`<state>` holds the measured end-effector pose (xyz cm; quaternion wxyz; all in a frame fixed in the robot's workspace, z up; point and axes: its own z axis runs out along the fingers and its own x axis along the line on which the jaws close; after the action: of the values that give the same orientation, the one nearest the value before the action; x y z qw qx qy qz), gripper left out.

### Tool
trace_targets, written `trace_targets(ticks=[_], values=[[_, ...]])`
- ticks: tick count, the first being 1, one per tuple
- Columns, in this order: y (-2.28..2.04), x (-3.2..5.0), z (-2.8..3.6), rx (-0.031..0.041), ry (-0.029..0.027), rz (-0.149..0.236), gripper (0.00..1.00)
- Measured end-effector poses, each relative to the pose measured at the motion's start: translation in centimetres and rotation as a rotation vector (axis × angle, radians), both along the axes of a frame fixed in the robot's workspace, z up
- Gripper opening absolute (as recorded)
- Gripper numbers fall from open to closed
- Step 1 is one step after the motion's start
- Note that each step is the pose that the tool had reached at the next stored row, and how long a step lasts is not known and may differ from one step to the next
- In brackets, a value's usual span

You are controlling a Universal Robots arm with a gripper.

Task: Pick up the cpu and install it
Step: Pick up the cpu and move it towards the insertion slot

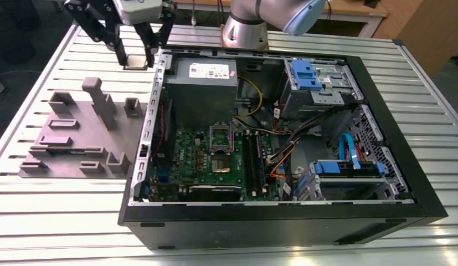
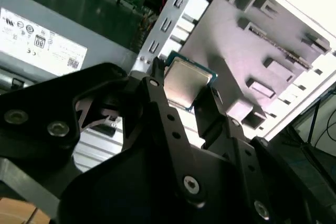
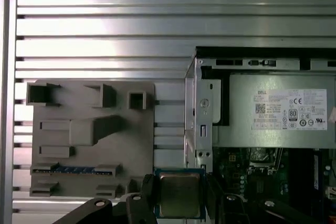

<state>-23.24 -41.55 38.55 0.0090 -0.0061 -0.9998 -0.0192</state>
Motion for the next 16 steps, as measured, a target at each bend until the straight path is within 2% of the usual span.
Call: trace_targets(ticks=[4,6,9,16], values=[[-1.47,0.01,-0.29,0.0,0.0,0.0,0.47],[-1.92,0.19,-0.37,0.0002,-0.0002,0.0,0.47],[-2.15,0.99,-0.43,0.0001,-0.0001,0.0,0.47],[-2.24,3.98,-0.58,0.0001,-0.0002,0.0,0.47]])
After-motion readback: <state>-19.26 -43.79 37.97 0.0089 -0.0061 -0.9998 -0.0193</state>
